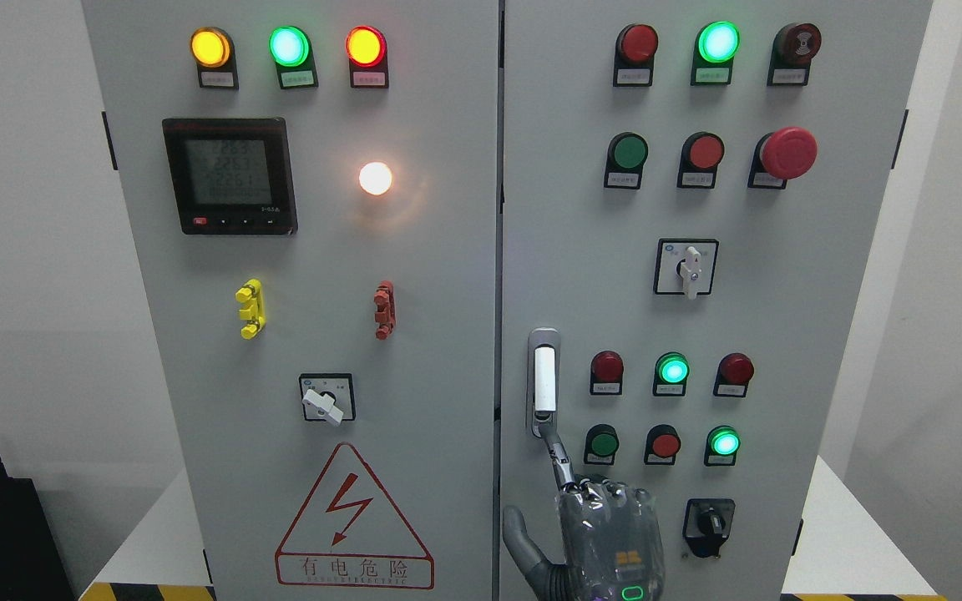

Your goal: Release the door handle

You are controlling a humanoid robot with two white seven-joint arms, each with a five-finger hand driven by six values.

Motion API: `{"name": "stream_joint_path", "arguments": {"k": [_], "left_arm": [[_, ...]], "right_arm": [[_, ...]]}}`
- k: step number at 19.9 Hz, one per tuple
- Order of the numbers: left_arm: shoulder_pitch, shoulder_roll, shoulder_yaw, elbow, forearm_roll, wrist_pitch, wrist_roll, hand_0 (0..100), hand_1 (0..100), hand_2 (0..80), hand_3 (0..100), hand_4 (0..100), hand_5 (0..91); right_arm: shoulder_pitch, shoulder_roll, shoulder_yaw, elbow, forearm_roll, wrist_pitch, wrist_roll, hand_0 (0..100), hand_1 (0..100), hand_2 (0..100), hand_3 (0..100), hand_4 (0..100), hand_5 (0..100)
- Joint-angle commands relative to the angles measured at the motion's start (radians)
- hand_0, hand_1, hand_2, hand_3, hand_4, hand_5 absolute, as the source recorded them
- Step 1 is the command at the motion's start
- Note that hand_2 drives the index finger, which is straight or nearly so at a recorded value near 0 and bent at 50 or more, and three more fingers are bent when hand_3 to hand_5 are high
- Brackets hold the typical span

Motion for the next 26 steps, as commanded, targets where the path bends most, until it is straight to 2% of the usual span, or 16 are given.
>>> {"name": "stream_joint_path", "arguments": {"k": [1, 7, 8, 10, 12, 13, 15, 18, 24, 26], "left_arm": [[0.0, 0.0, -0.011, -0.015, -0.001, 0.0, 0.0, 12, 39, 0.0, 0, 0, 0.0], [0.0, 0.0, -0.012, -0.015, 0.0, 0.0, 0.0, 12, 39, 0.0, 0, 0, 0.0], [0.0, 0.0, -0.011, -0.015, 0.0, 0.0, 0.0, 12, 39, 0.0, 0, 0, 0.0], [0.0, 0.0, -0.012, -0.015, 0.0, 0.0, 0.0, 12, 39, 0.0, 0, 0, 0.0], [0.0, 0.0, -0.011, -0.015, 0.0, 0.0, 0.0, 12, 39, 0.0, 0, 0, 0.0], [0.0, 0.0, -0.012, -0.015, 0.0, 0.0, 0.0, 12, 39, 0.0, 0, 0, 0.0], [0.0, 0.0, -0.011, -0.015, 0.0, 0.0, 0.0, 12, 39, 0.0, 0, 0, 0.0], [0.0, 0.0, -0.012, -0.015, 0.0, 0.0, 0.001, 12, 39, 0.0, 0, 0, 0.0], [0.0, 0.0, -0.012, -0.015, 0.0, 0.0, 0.0, 12, 39, 0.0, 0, 0, 0.0], [0.0, 0.0, -0.011, -0.015, -0.001, 0.0, 0.0, 12, 39, 0.0, 0, 0, 0.0]], "right_arm": [[0.003, 0.0, -0.008, -0.021, -0.001, -0.01, -0.026, 39, 38, 29, 100, 100, 99], [0.029, 0.0, -0.003, -0.038, -0.054, -0.016, -0.032, 41, 39, 40, 100, 100, 99], [0.027, 0.0, -0.003, -0.042, -0.054, -0.019, -0.032, 42, 39, 44, 100, 100, 99], [0.027, 0.0, -0.008, -0.044, -0.057, -0.024, -0.03, 43, 39, 56, 100, 100, 99], [0.026, 0.0, -0.008, -0.046, -0.07, -0.024, -0.024, 47, 38, 77, 100, 100, 98], [0.024, 0.0, -0.008, -0.047, -0.07, -0.024, -0.021, 48, 38, 78, 100, 100, 98], [0.02, 0.002, -0.008, -0.052, -0.07, -0.024, -0.014, 53, 34, 91, 100, 100, 98], [0.0, 0.002, -0.017, -0.056, -0.073, -0.024, -0.01, 52, 33, 97, 100, 100, 98], [-0.019, 0.004, -0.025, -0.056, -0.129, -0.024, -0.009, 42, 31, 98, 100, 100, 98], [-0.02, 0.004, -0.026, -0.055, -0.129, -0.022, 0.008, 41, 32, 99, 100, 100, 98]]}}
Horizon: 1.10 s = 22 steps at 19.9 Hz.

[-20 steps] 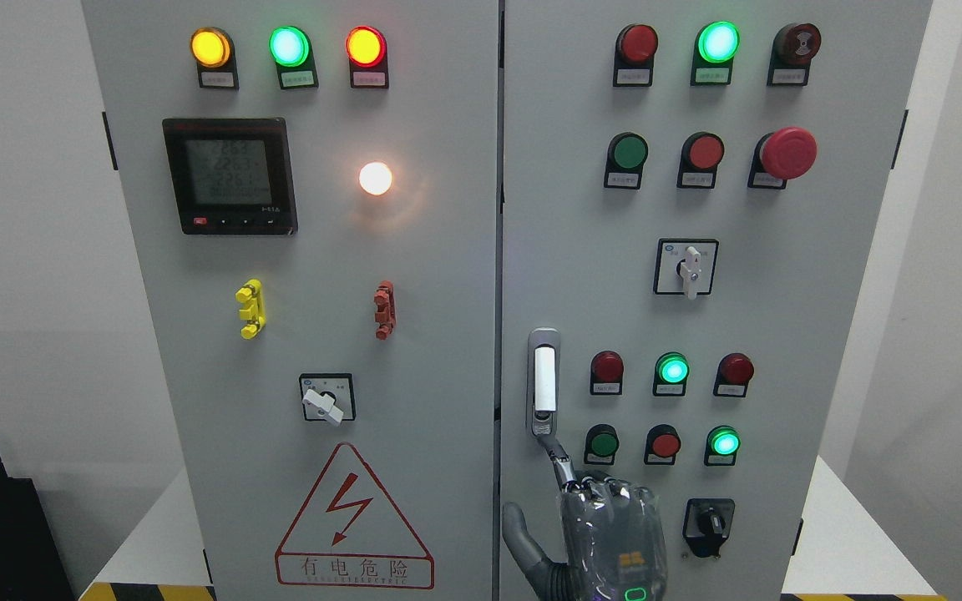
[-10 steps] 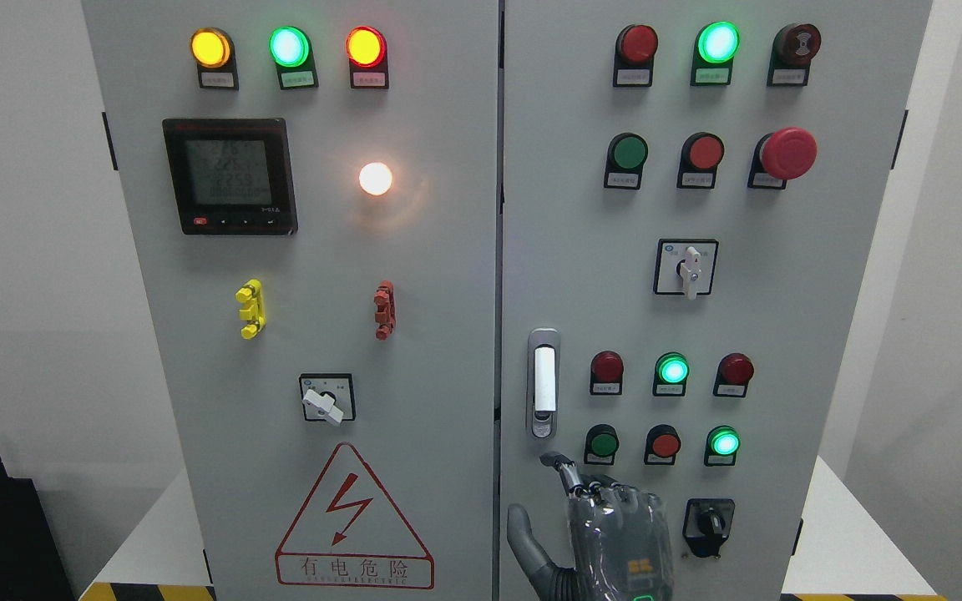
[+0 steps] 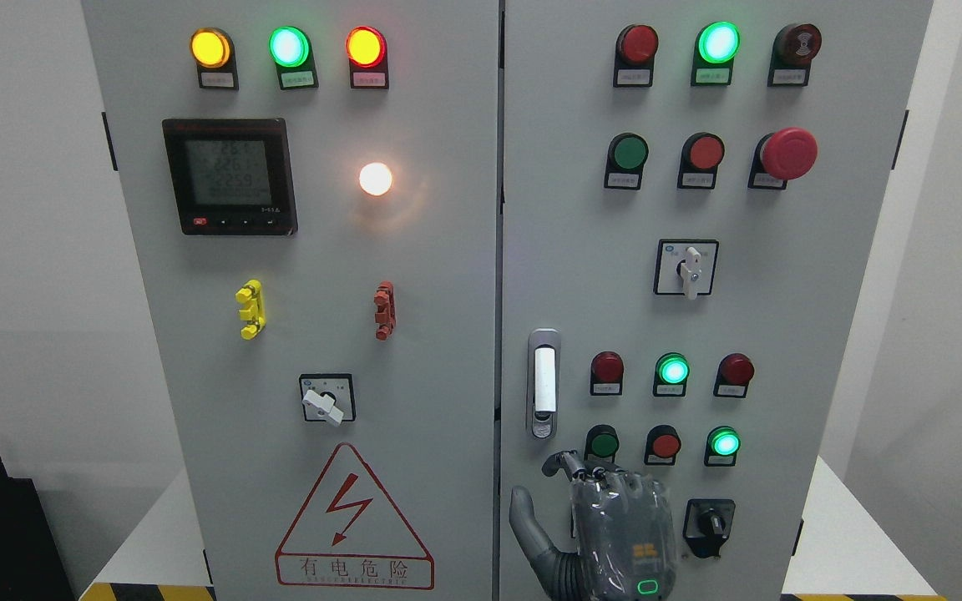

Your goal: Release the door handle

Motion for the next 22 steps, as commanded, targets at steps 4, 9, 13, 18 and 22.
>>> {"name": "stream_joint_path", "arguments": {"k": [4, 9, 13, 18, 22], "left_arm": [[0.0, 0.0, -0.011, -0.015, 0.0, 0.0, 0.001, 12, 39, 0.0, 0, 0, 0.0], [0.0, 0.0, -0.012, -0.015, 0.0, 0.0, 0.001, 12, 39, 0.0, 0, 0, 0.0], [0.0, 0.0, -0.012, -0.015, 0.0, 0.0, 0.001, 12, 39, 0.0, 0, 0, 0.0], [0.0, 0.0, -0.012, -0.015, 0.0, 0.0, 0.001, 12, 39, 0.0, 0, 0, 0.0], [0.0, 0.0, -0.012, -0.015, 0.0, 0.0, 0.001, 12, 39, 0.0, 0, 0, 0.0]], "right_arm": [[-0.014, 0.0, -0.012, -0.009, -0.022, 0.009, 0.032, 39, 32, 100, 100, 100, 98], [-0.05, 0.001, -0.015, -0.01, -0.028, 0.015, 0.069, 40, 26, 100, 100, 100, 98], [-0.082, 0.001, -0.015, -0.01, -0.028, 0.036, 0.074, 40, 19, 100, 100, 100, 98], [-0.093, 0.001, -0.018, -0.007, -0.028, 0.038, 0.074, 38, 16, 100, 100, 100, 98], [-0.106, 0.001, -0.016, -0.006, -0.028, 0.039, 0.077, 36, 17, 100, 100, 100, 98]]}}
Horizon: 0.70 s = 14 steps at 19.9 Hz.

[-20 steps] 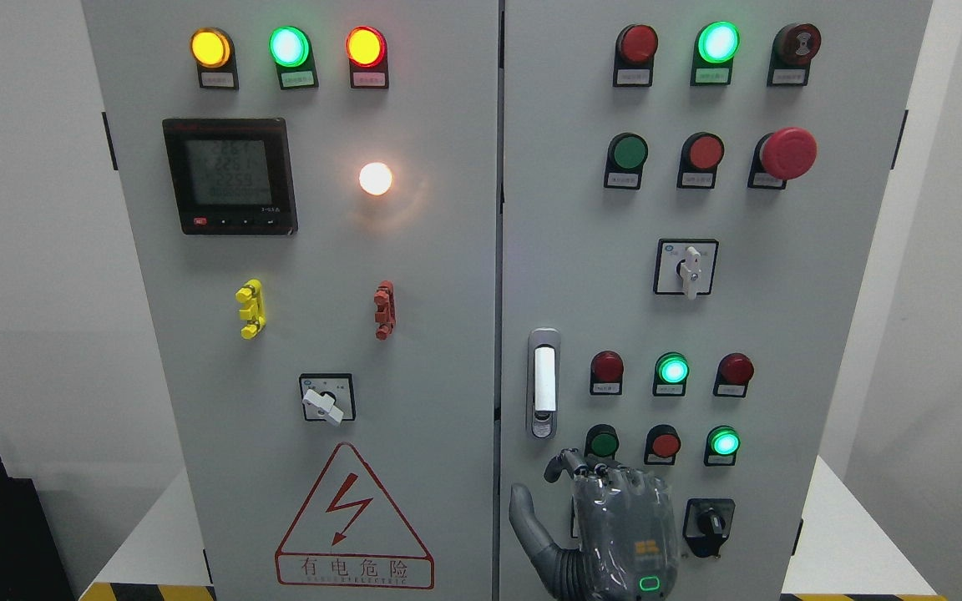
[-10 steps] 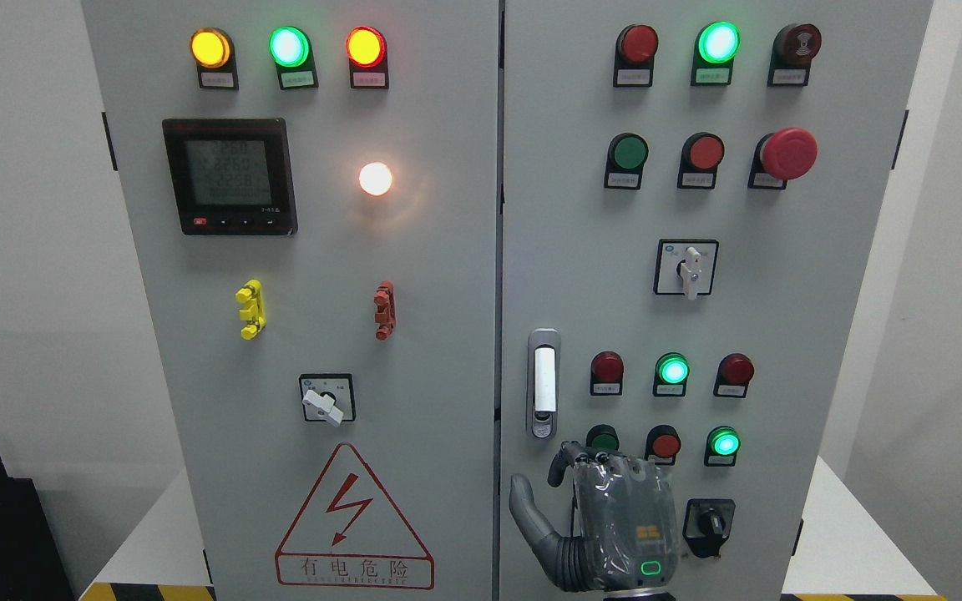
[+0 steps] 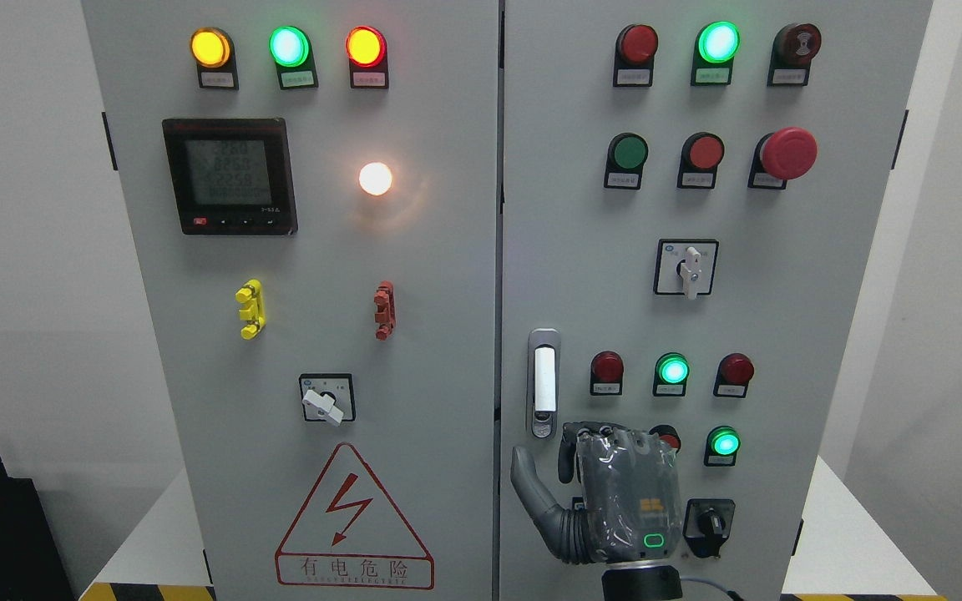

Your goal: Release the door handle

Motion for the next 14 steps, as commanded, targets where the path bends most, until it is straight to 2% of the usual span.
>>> {"name": "stream_joint_path", "arguments": {"k": [1, 4, 10, 14], "left_arm": [[0.0, 0.0, -0.012, -0.015, -0.001, 0.0, 0.002, 12, 39, 0.0, 0, 0, 0.0], [0.0, 0.0, -0.012, -0.015, 0.0, 0.0, 0.001, 12, 39, 0.0, 0, 0, 0.0], [0.0, 0.0, -0.012, -0.015, 0.0, 0.0, 0.001, 12, 39, 0.0, 0, 0, 0.0], [0.0, 0.0, -0.011, -0.015, -0.001, 0.0, 0.001, 12, 39, 0.0, 0, 0, 0.0]], "right_arm": [[-0.022, 0.0, -0.003, 0.002, -0.001, 0.001, 0.006, 36, 17, 100, 100, 100, 97], [-0.038, 0.0, -0.003, 0.002, -0.001, 0.012, 0.037, 35, 18, 100, 100, 100, 98], [-0.056, 0.0, -0.002, 0.003, 0.005, 0.023, 0.038, 34, 20, 100, 100, 100, 97], [-0.064, 0.0, -0.002, 0.005, 0.01, 0.032, 0.04, 32, 27, 100, 100, 100, 97]]}}
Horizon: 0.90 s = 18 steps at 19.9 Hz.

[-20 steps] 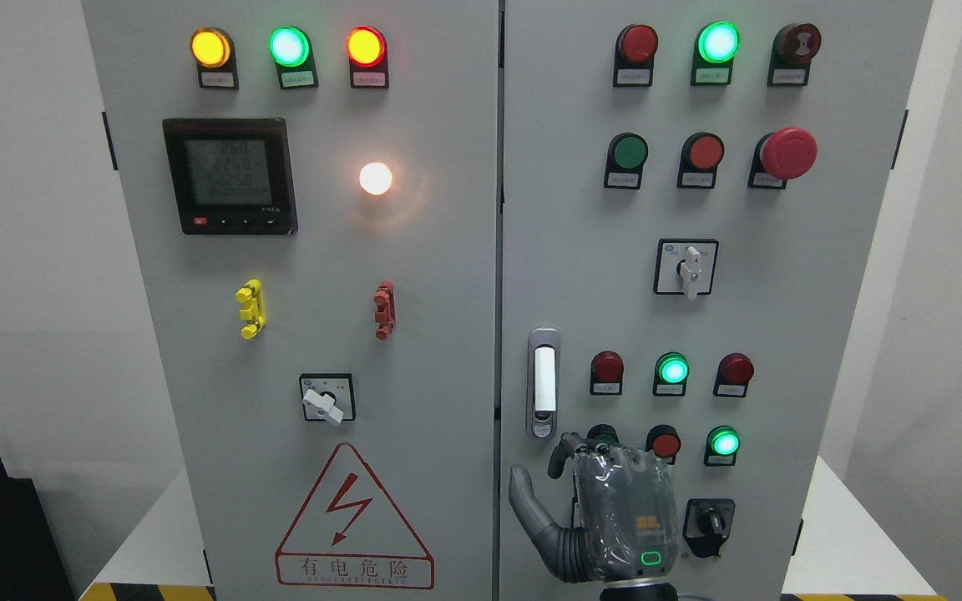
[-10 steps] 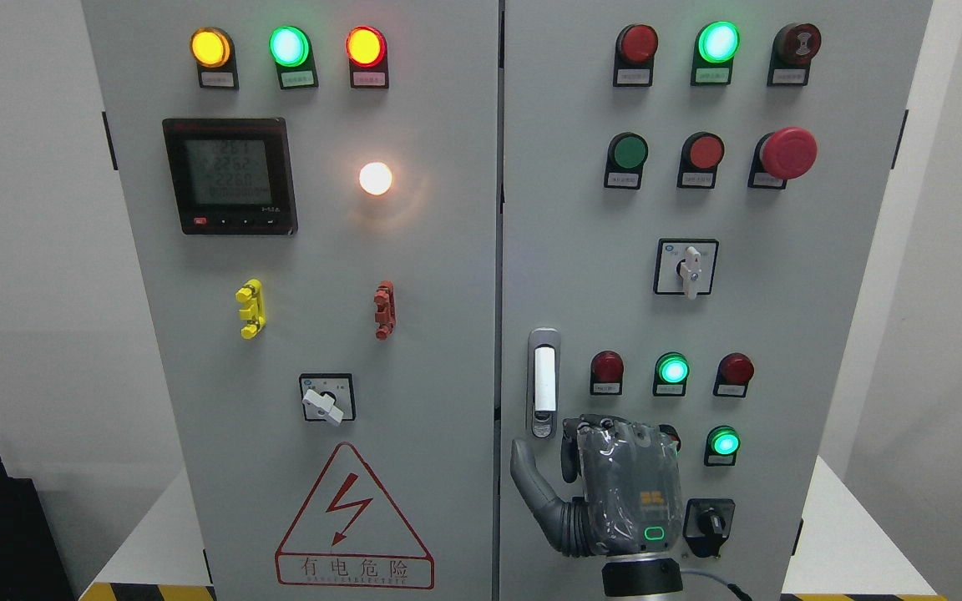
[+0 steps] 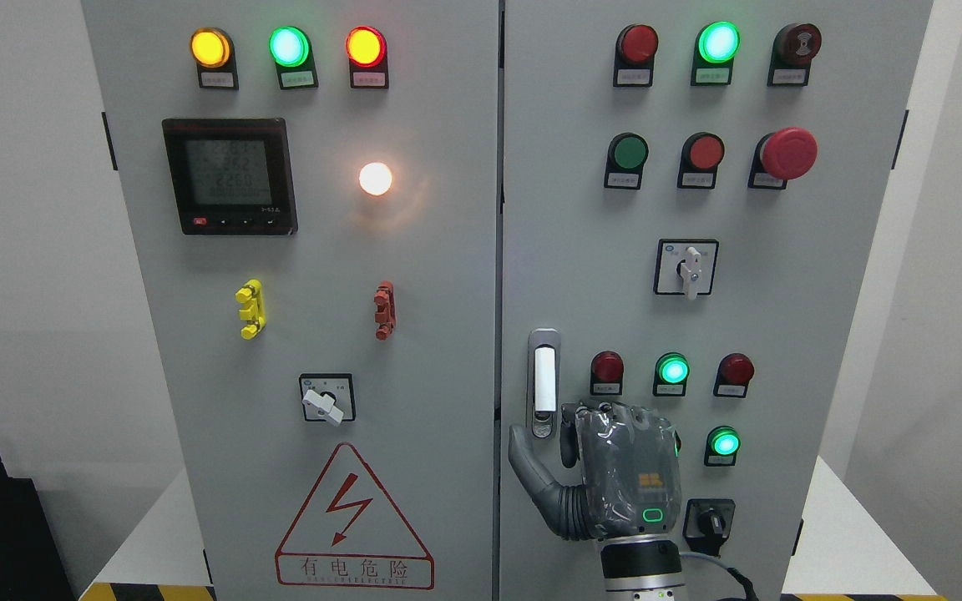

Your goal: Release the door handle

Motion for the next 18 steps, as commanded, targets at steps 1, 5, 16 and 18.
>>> {"name": "stream_joint_path", "arguments": {"k": [1, 5, 16, 18], "left_arm": [[0.0, 0.0, -0.012, -0.015, 0.0, 0.0, 0.001, 12, 39, 0.0, 0, 0, 0.0], [0.0, 0.0, -0.012, -0.015, 0.0, 0.0, 0.001, 12, 39, 0.0, 0, 0, 0.0], [0.0, 0.0, -0.012, -0.015, 0.0, 0.0, 0.001, 12, 39, 0.0, 0, 0, 0.0], [0.0, 0.0, -0.012, -0.015, -0.001, 0.0, 0.001, 12, 39, 0.0, 0, 0, 0.0]], "right_arm": [[-0.017, 0.0, 0.0, 0.005, 0.005, 0.006, 0.002, 32, 27, 100, 100, 100, 97], [-0.026, 0.0, 0.0, 0.014, 0.006, 0.006, 0.002, 31, 32, 100, 100, 100, 97], [-0.042, 0.0, -0.002, 0.028, 0.01, 0.007, -0.005, 32, 38, 100, 100, 100, 97], [-0.04, 0.0, -0.002, 0.028, 0.01, 0.007, -0.005, 34, 39, 100, 100, 100, 97]]}}
